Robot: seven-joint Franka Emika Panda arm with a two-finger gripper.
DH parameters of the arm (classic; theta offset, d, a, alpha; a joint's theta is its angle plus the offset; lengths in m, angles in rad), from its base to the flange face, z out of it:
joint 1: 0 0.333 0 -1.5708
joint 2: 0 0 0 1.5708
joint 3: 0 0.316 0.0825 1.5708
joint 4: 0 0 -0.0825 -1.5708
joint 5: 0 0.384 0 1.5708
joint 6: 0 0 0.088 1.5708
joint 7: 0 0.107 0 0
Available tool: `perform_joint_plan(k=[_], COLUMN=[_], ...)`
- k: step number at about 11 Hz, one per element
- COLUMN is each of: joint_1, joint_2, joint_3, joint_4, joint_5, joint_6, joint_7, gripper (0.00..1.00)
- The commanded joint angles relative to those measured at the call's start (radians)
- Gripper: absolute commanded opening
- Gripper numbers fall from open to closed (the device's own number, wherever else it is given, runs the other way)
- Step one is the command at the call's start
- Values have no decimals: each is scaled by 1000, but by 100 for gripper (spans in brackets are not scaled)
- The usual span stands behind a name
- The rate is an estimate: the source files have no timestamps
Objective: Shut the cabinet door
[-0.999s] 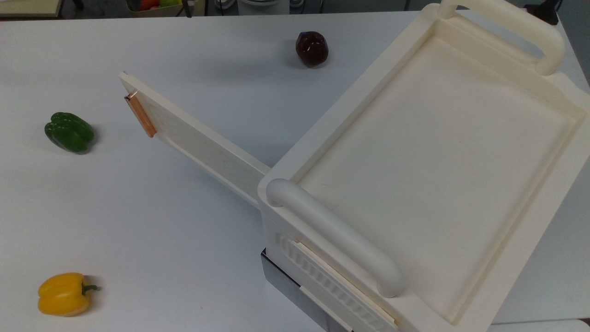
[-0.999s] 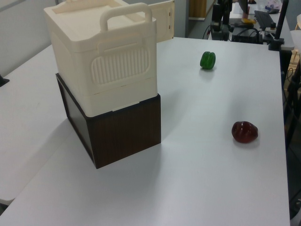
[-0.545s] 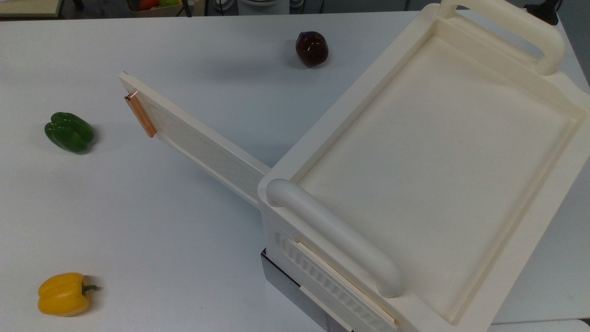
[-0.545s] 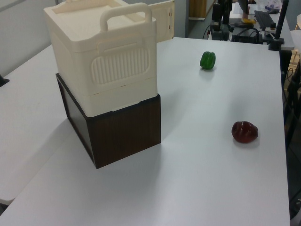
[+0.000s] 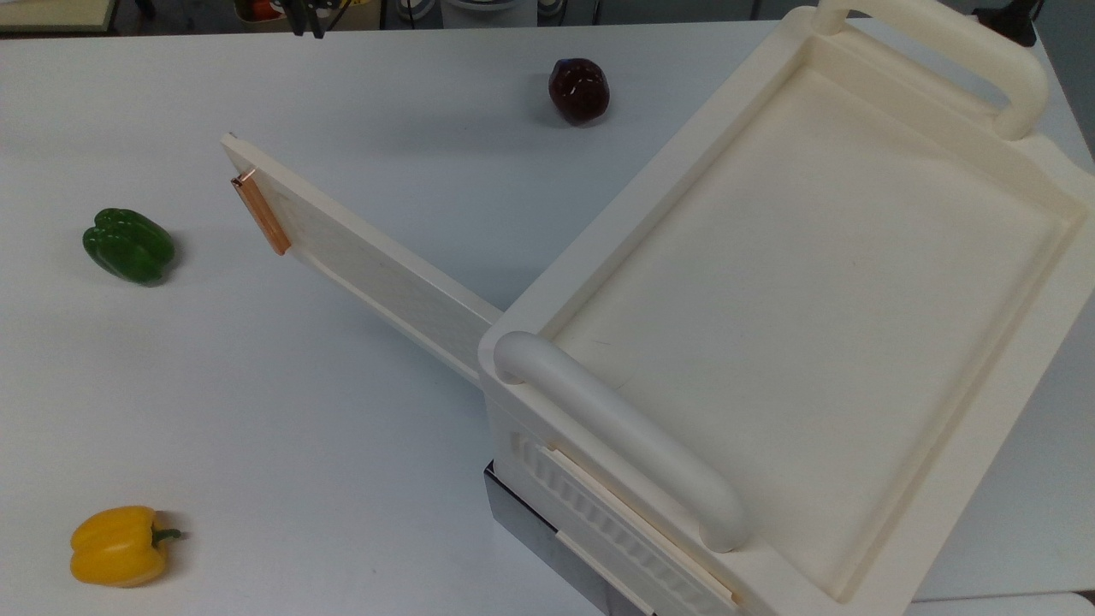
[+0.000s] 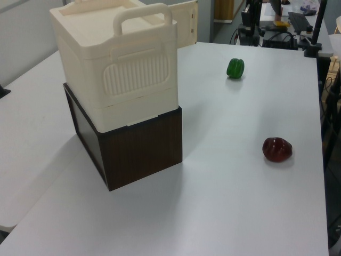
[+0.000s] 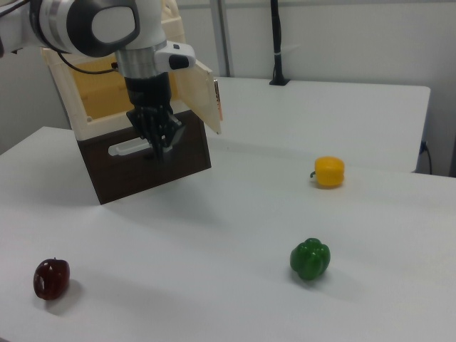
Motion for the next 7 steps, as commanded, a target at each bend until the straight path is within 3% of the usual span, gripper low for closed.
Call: perform_joint_plan(k=[1, 5, 7], joint_1=[0, -35, -64], joint_2=[11, 13, 50], joint_3=[0, -5, -6], joint_4=[-8, 7, 40], joint_5=[-6, -1, 31], joint_6=[79, 191, 265], joint_7=[-174, -692, -791], gripper=[0, 0, 0])
